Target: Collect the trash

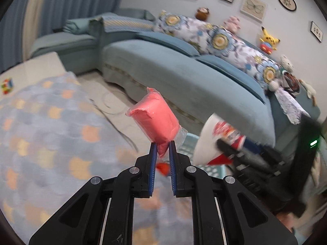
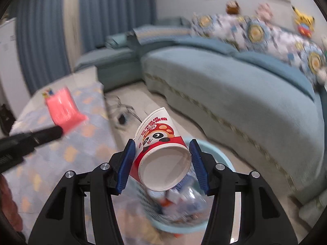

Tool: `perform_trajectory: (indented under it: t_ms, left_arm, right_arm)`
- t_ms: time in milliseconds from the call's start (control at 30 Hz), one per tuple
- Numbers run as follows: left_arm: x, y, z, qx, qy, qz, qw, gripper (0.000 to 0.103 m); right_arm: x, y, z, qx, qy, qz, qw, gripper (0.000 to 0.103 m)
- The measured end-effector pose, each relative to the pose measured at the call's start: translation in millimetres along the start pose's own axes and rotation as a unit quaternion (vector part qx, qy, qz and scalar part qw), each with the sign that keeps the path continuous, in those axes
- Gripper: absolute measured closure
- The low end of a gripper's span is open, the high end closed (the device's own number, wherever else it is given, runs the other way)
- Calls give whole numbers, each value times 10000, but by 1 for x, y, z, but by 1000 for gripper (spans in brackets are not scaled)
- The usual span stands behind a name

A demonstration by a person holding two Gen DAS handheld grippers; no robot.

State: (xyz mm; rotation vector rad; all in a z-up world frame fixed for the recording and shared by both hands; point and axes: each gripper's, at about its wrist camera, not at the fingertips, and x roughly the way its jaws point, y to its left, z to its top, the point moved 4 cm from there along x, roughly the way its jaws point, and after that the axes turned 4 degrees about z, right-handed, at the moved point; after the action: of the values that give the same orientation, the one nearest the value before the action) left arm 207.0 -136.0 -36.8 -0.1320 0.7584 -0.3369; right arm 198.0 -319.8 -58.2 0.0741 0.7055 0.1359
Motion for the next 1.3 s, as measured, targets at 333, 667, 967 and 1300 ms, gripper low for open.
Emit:
perform_trajectory:
  t_ms: [333,667,967,1300]
  left_arm:
    - [63,-48,-30,154,534,-288,9980,92]
    - [100,-60,-49,364,939,-580,9932,90]
    - [88,-48,-52,294,901,-368,9948,42]
    - [-27,-26,-45,192,-14,360,9992,25]
  right_arm:
    - [51,-72,-59,728,1003,-165,9922,50]
    - [53,-105,-79,1387,1106,54,9841,39]
    - [30,-98,-85,1564,1064,80,9819,39]
    - [-52,-35,-36,1020,322,-126,9942,33]
